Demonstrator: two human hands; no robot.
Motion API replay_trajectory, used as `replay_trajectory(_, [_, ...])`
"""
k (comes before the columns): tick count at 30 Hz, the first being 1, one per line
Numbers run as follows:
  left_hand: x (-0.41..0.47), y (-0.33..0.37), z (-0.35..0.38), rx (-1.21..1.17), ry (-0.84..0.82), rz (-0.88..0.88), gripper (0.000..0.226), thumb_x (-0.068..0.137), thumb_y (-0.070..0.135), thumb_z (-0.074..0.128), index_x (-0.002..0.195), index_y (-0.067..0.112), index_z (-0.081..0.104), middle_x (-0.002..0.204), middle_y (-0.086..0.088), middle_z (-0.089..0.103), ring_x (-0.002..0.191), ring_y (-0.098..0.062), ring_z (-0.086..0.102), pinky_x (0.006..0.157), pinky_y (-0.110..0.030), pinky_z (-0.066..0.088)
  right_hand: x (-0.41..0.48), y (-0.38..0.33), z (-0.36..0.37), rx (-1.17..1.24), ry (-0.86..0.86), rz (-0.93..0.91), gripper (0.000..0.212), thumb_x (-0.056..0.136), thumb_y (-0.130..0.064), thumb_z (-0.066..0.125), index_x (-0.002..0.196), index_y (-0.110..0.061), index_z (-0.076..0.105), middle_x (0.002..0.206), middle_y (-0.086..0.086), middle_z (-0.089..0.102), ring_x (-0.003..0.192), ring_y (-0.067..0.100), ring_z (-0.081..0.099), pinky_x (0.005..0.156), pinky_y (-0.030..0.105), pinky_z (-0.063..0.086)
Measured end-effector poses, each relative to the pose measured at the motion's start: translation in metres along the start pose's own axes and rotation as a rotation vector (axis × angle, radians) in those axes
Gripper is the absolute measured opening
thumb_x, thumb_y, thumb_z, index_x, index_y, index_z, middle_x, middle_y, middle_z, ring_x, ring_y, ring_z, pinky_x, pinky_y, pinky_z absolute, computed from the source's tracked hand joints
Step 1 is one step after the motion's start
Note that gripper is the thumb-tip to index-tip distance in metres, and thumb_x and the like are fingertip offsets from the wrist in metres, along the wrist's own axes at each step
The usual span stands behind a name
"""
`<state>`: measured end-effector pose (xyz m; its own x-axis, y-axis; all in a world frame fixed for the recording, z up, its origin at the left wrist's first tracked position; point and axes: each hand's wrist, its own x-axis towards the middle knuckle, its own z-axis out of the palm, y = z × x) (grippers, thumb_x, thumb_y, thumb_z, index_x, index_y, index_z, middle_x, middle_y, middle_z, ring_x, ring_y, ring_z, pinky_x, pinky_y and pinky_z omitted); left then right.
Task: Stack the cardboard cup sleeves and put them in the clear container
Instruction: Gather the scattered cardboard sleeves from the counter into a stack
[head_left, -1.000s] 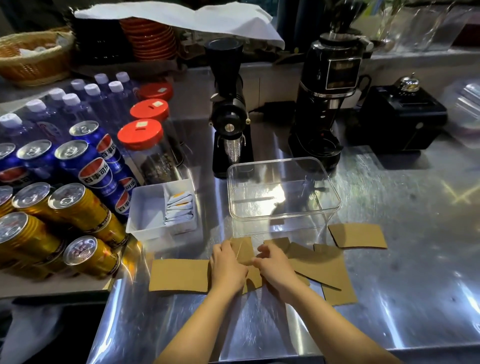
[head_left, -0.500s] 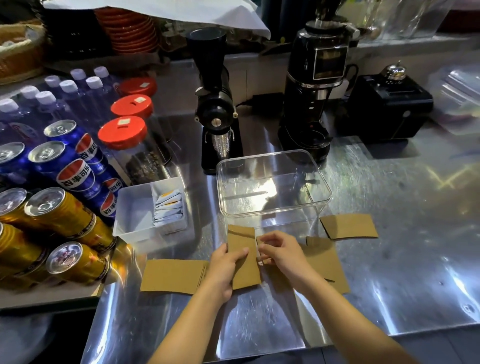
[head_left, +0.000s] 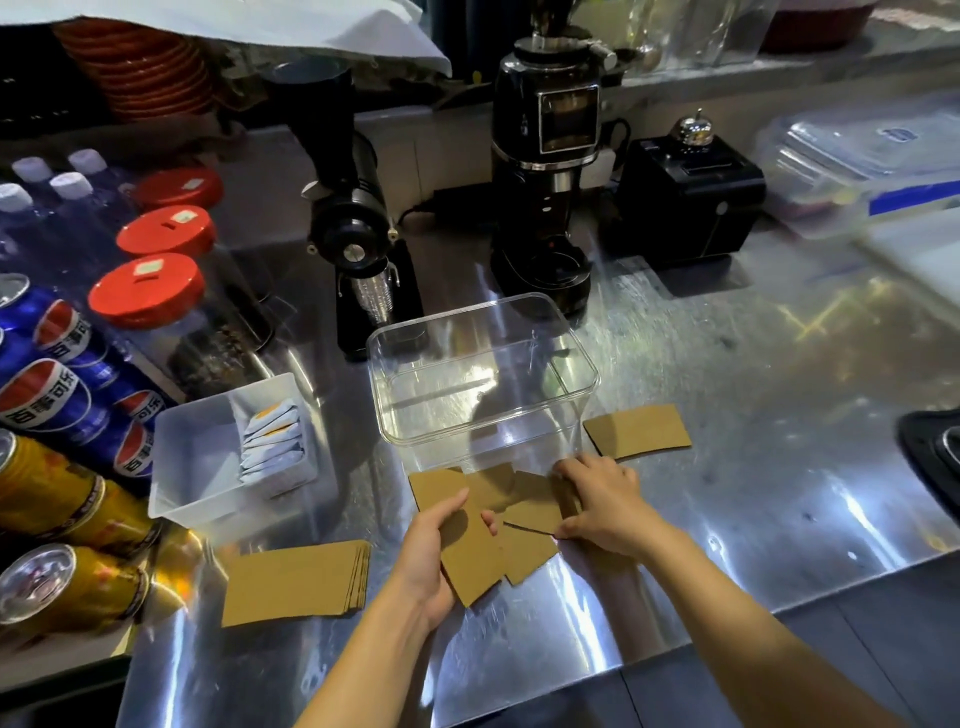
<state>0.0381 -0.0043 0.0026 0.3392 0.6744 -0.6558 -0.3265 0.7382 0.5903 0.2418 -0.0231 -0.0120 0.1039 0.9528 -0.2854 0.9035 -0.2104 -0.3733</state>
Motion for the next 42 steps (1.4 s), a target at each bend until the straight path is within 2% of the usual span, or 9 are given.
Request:
replay_trajectory(5, [0.001,-0.005,0.004,-0.007,-0.015,-0.007,0.023,0.070,0.024,0.068,0.084,0.007,0.064,0.062,-0.010,0.064,0.061,-0.021,0.059,0.061,-0.033,0.053,0.002,0.001,0.002,0.039,0.032,0.009,0.065,0.060,-0.039,0.074,0.116,-0.022,0.046,0.113,0.005,0.044,0.110,0.025,0.036,0.080,0.032,0.019])
replay_trajectory(11, [-0.001,-0.001,0.008,-0.051,-0.011,-0.022,0.027,0.062,0.023,0.071,0.084,0.008,0.063,0.065,-0.012,0.064,0.063,-0.022,0.059,0.067,-0.035,0.050,-0.006,-0.003,-0.015,0.326,0.128,-0.022,0.013,0.081,-0.019,0.064,0.082,-0.014,0.052,0.085,0.001,0.054,0.082,0.022,0.051,0.072,0.034,0.039])
replay_trajectory(15, [-0.003,-0.001,0.015,-0.047,-0.051,-0.021,0.027,0.063,0.022,0.071,0.084,0.007,0.065,0.069,-0.012,0.066,0.063,-0.022,0.062,0.067,-0.036,0.053,-0.013,-0.015,-0.029,0.744,0.217,0.018,0.011,0.078,-0.013,0.069,0.073,-0.015,0.059,0.068,-0.003,0.058,0.066,0.011,0.054,0.060,0.022,0.044])
replay_trajectory(18, [-0.005,-0.004,0.023,-0.064,-0.168,-0.041,0.035,0.073,0.024,0.067,0.100,0.001,0.069,0.093,-0.020,0.071,0.083,-0.032,0.067,0.079,-0.045,0.056,-0.019,-0.028,-0.030,1.026,0.185,0.056,0.016,0.074,-0.010,0.072,0.068,-0.019,0.061,0.065,-0.005,0.062,0.057,-0.001,0.058,0.051,0.009,0.044])
replay_trajectory(20, [-0.007,-0.006,0.028,-0.077,-0.211,-0.058,0.032,0.074,0.024,0.067,0.096,0.003,0.072,0.097,-0.021,0.073,0.087,-0.034,0.069,0.079,-0.048,0.058,-0.022,-0.036,-0.024,1.076,0.149,0.064,0.017,0.072,-0.009,0.074,0.069,-0.021,0.062,0.066,-0.003,0.062,0.059,0.003,0.058,0.053,0.013,0.044])
replay_trajectory(27, [-0.003,-0.011,0.028,-0.079,-0.217,-0.071,0.025,0.076,0.018,0.062,0.090,0.000,0.072,0.080,-0.019,0.074,0.071,-0.030,0.070,0.064,-0.041,0.059,-0.032,-0.053,-0.008,0.933,0.205,0.019,0.011,0.078,-0.016,0.068,0.086,-0.011,0.062,0.080,0.004,0.063,0.076,0.013,0.057,0.070,0.021,0.046])
replay_trajectory(33, [0.001,-0.012,0.022,-0.037,-0.153,-0.058,0.033,0.076,0.019,0.059,0.100,-0.003,0.069,0.092,-0.019,0.071,0.088,-0.030,0.064,0.090,-0.048,0.049,-0.035,-0.032,-0.005,0.704,0.333,0.108,0.008,0.084,-0.021,0.061,0.089,-0.016,0.059,0.084,-0.004,0.061,0.081,0.014,0.058,0.071,0.023,0.044])
replay_trajectory(36, [0.000,-0.012,0.024,-0.106,-0.171,-0.067,0.021,0.074,0.017,0.063,0.084,0.001,0.072,0.075,-0.015,0.069,0.068,-0.027,0.066,0.074,-0.043,0.055,-0.034,-0.014,-0.001,0.512,0.375,0.230,0.023,0.082,-0.024,0.063,0.100,-0.012,0.057,0.100,0.004,0.058,0.092,0.020,0.054,0.078,0.030,0.044])
replay_trajectory(42, [0.001,-0.016,0.029,-0.141,-0.198,-0.094,0.036,0.069,0.023,0.067,0.098,0.001,0.062,0.070,-0.010,0.057,0.064,-0.022,0.055,0.063,-0.039,0.052,-0.037,0.001,0.008,0.162,0.267,0.468,0.067,0.067,-0.051,0.070,0.116,-0.015,0.043,0.123,0.008,0.051,0.116,0.027,0.044,0.094,0.039,0.036])
